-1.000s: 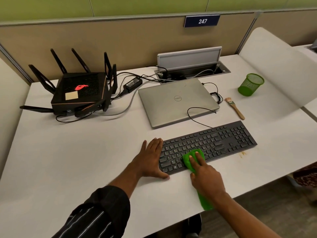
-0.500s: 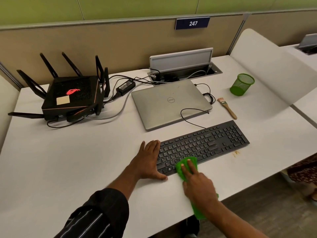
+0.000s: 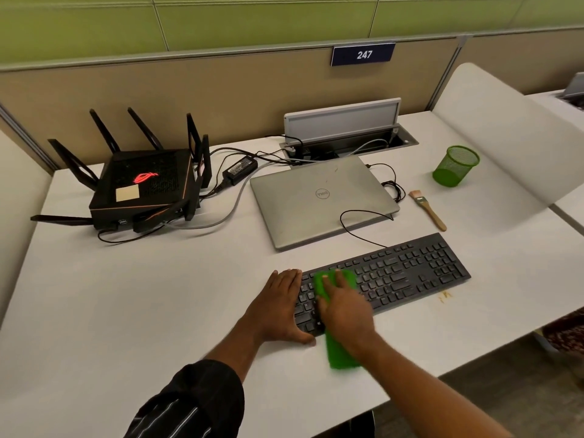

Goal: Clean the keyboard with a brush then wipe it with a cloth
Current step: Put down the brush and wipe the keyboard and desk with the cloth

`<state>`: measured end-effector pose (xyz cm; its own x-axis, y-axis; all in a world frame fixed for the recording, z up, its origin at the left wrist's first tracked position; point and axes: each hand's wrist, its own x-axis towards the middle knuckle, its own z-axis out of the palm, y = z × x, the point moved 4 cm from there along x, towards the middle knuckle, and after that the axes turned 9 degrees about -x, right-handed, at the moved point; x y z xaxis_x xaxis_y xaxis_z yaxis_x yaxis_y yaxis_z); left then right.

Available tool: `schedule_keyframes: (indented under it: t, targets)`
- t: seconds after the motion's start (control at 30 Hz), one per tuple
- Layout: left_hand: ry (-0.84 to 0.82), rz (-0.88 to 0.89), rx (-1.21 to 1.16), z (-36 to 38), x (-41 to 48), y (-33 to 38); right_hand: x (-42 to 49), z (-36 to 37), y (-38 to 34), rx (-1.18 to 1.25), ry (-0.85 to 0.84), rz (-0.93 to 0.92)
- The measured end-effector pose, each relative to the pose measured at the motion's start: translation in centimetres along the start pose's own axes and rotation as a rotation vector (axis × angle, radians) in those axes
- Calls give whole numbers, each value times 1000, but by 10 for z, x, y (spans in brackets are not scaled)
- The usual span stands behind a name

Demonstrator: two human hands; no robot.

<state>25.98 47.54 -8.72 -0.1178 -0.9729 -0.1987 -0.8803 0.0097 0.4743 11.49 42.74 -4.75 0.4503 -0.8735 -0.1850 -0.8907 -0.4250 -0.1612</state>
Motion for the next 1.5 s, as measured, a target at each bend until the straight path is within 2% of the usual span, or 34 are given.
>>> schedule_keyframes:
  t: [0.07,0.17,0.23,0.3,0.37,0.5,0.57,0.63,0.73,0.8,0.9,0.97,1.07,1.2,1.3,1.4,1.5]
  targets:
    - [-6,2,-14,-1,0,1,-2,10,-22,-95,-65,-157]
    - [0,2,-17,-2,-1,0,11,1,0,-216,-29,-253]
    - [10,1,-22,-2,-1,-1,25,-8,33,-251,-8,-186]
    - [22,2,-30,-2,0,0,39,-14,57,-276,7,-34]
    - [30,5,-31,-2,0,0,45,-13,52,-258,18,17]
    - [66,25,-45,0,2,-3,28,5,-6,-194,-34,-203]
    - [78,32,-46,0,2,-3,25,1,-11,-224,-50,-266]
    - [65,19,-21,1,1,-4,29,-12,11,-286,-24,-251]
    - [64,-1,-18,2,1,-3,40,-24,61,-382,-69,-77]
    - [62,-4,-25,1,0,-1,39,-24,63,-389,-103,-31]
    - [73,-1,-8,0,0,-1,24,-13,24,-228,-86,-50]
    - [69,5,-2,1,0,-2,10,-1,-2,-203,-84,-174]
    - [41,-2,6,2,0,-2,8,-4,4,-206,-65,-257]
    - [40,-16,17,2,1,-1,29,-24,65,-234,-26,-38]
    - [38,-24,4,2,1,-1,28,-19,67,-247,-28,40]
    - [41,-26,22,2,1,1,0,1,22,-188,-50,-111]
    - [18,-22,30,0,-2,4,-37,17,-12,-200,-160,-328]
